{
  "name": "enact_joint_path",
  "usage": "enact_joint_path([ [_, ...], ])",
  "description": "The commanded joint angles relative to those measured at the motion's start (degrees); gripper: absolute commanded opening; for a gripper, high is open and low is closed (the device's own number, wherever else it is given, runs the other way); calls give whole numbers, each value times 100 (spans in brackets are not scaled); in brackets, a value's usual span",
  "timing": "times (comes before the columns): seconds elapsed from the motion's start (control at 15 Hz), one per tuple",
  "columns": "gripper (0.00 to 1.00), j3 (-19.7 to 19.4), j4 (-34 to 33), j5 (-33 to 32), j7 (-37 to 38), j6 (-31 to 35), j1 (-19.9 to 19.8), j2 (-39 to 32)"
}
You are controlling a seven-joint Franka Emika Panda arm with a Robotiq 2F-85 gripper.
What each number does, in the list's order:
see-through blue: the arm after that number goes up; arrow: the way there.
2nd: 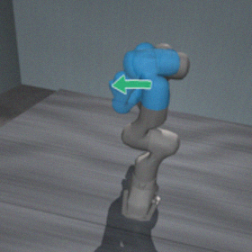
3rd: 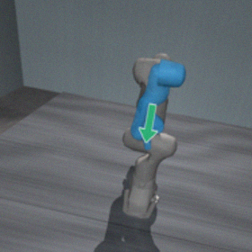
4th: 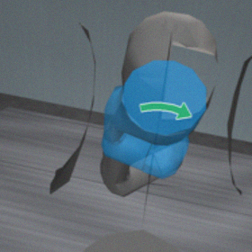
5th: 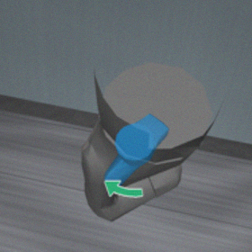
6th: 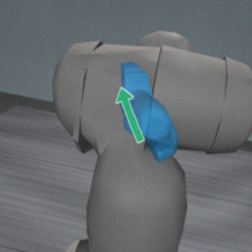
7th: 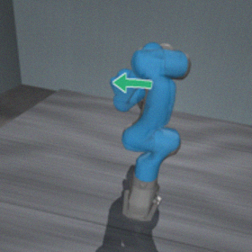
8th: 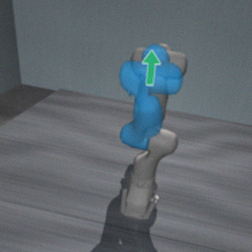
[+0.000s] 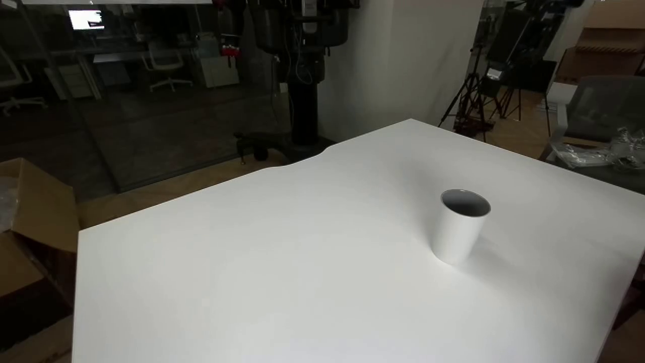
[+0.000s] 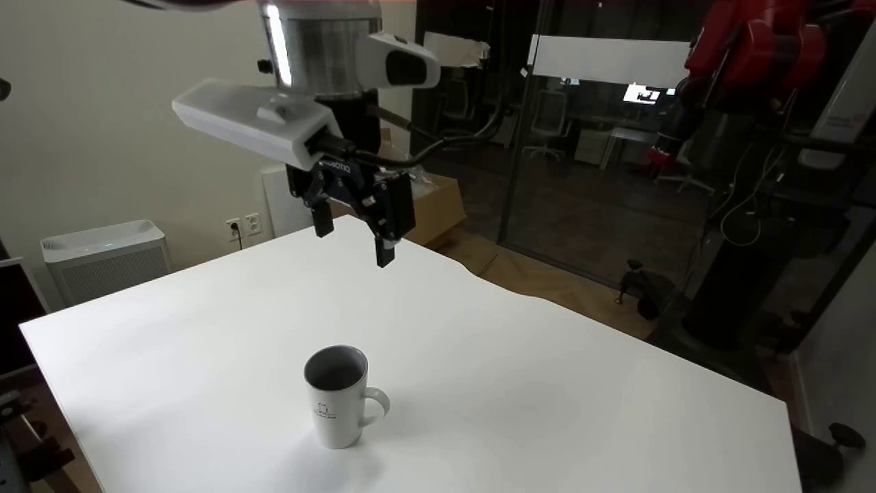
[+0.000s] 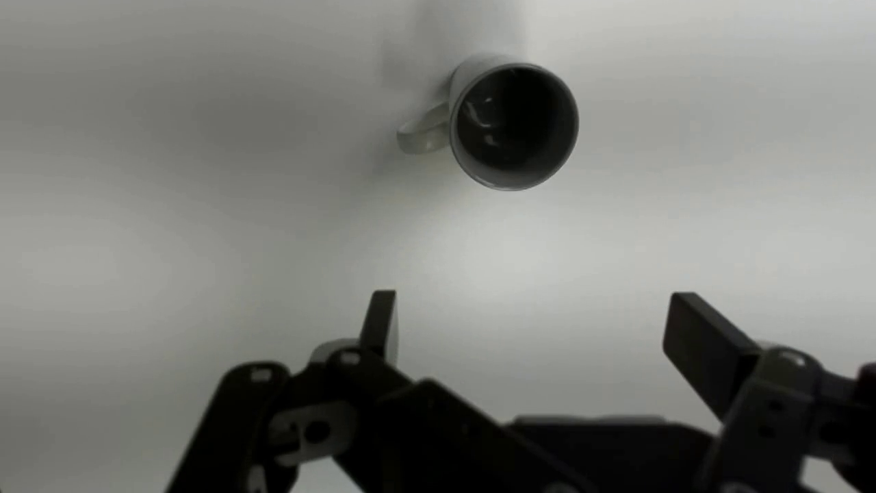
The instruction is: Move the cup backwards
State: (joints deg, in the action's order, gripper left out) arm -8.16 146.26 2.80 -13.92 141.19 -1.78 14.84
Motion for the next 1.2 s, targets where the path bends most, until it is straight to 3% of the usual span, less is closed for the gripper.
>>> enact_joint_path([
  [0.0, 100, 395, -180, -537, 987, 444, -163, -703],
  [0.27, 100, 619, -239, -1175, 2109, -277, -191, -1161],
  [0.4, 100, 555, -60, -971, 1741, -78, -136, -1068],
  [0.73, 100, 555, -61, -960, 1724, -61, -131, -1143],
  [1.13, 100, 706, -158, -726, 1403, 526, 48, -1838],
])
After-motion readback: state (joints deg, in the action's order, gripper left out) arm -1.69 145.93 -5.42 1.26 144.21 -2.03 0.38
